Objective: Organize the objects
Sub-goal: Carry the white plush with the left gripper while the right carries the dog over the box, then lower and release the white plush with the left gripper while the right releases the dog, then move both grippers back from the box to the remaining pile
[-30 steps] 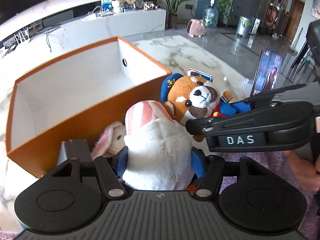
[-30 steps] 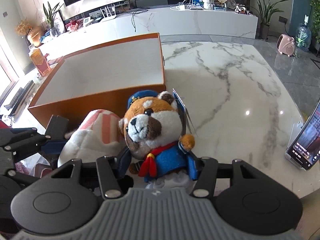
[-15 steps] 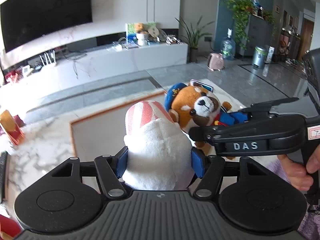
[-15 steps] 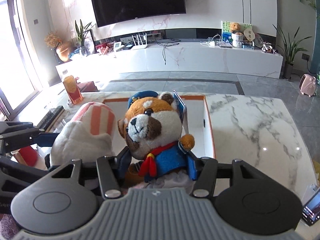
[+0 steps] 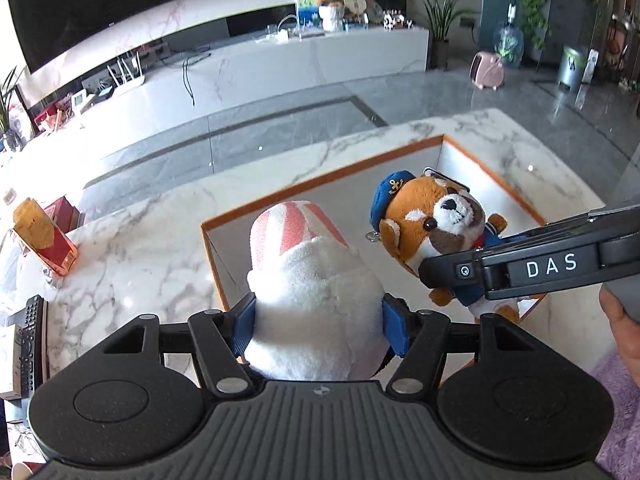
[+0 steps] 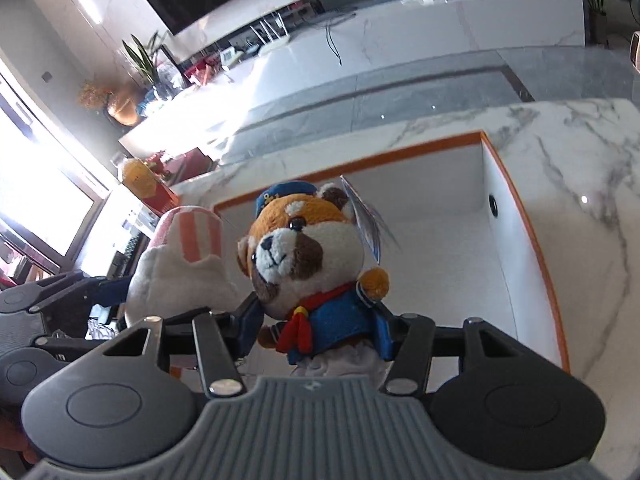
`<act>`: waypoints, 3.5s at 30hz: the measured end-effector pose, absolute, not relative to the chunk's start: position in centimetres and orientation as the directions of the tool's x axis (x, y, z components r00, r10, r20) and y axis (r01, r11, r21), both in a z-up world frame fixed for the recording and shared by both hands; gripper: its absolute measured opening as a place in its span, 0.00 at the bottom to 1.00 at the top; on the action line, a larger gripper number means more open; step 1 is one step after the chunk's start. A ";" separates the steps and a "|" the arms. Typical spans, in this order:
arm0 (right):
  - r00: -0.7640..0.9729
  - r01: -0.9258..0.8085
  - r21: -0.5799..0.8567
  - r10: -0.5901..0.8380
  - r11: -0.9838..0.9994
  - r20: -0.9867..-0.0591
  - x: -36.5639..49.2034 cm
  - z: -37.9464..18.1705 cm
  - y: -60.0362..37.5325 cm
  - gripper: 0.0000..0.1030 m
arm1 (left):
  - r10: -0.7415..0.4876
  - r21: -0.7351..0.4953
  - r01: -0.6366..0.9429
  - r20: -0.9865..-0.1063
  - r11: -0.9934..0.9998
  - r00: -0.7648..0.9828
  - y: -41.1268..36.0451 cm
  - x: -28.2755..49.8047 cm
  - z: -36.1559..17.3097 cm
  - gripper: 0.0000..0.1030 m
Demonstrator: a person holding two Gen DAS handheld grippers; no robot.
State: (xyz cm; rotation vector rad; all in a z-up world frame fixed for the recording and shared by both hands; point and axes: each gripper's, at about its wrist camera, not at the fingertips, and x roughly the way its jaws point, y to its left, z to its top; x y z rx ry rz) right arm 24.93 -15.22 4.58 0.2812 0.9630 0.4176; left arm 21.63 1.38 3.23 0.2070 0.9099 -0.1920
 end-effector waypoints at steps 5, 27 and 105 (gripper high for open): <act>0.432 -0.171 0.378 0.414 0.910 -0.801 26.6 1.2 -14.8 0.55 | -0.013 0.197 0.359 -0.863 0.912 0.506 0.0 22.4 0.7 0.73; 0.268 -0.159 0.370 0.401 0.915 -0.876 28.6 -3.5 -13.2 0.60 | 0.101 0.272 0.444 -0.923 0.854 0.371 0.0 24.8 -3.3 0.79; 0.530 -0.386 0.283 0.463 0.878 -0.710 13.2 6.1 -15.7 0.45 | -0.142 0.009 0.228 -0.756 0.974 0.638 2.8 9.0 5.1 0.25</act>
